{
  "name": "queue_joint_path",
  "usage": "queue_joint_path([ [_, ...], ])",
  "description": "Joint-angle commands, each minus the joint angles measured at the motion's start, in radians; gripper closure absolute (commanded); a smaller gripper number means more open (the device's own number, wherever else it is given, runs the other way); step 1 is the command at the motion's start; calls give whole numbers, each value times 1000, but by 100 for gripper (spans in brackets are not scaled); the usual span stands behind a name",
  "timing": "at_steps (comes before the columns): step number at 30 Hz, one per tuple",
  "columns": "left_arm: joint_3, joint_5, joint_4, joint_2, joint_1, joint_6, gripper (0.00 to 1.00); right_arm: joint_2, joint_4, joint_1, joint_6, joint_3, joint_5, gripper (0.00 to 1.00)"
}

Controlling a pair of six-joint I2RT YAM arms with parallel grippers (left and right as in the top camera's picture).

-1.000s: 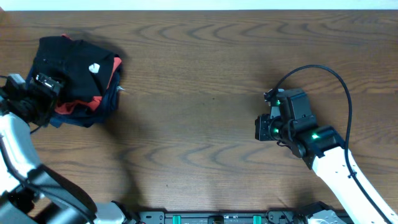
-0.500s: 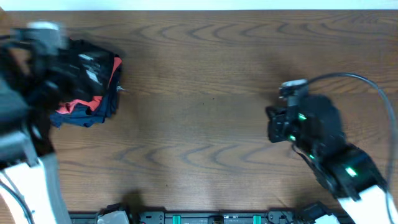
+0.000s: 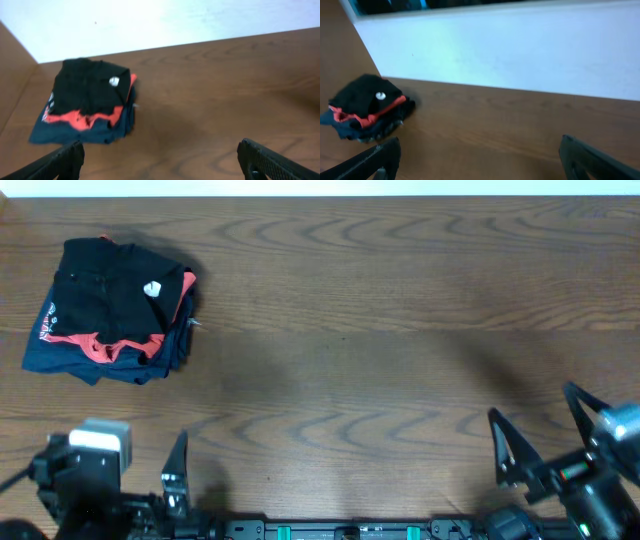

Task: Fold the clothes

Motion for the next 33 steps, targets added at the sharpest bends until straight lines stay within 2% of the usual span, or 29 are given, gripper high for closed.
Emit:
queue_joint_path([
  [1,-24,-33,-36,-6,-5,-9,2,-32,-17,12,-18,2,11,1],
  [15,-24,-33,-56,-6,-5,-9,2,-42,-98,12,-18,1,10,1],
  [20,-24,-33,-56,-6,-5,-9,2,-42,-106,12,56,1,-45,1],
  [28,-24,-33,-56,-6,-5,-9,2,-42,-132,11,35,1,26,1],
  [33,-24,-33,-56,-6,-5,-9,2,-51,-116,-27,-61,-52,196,1],
])
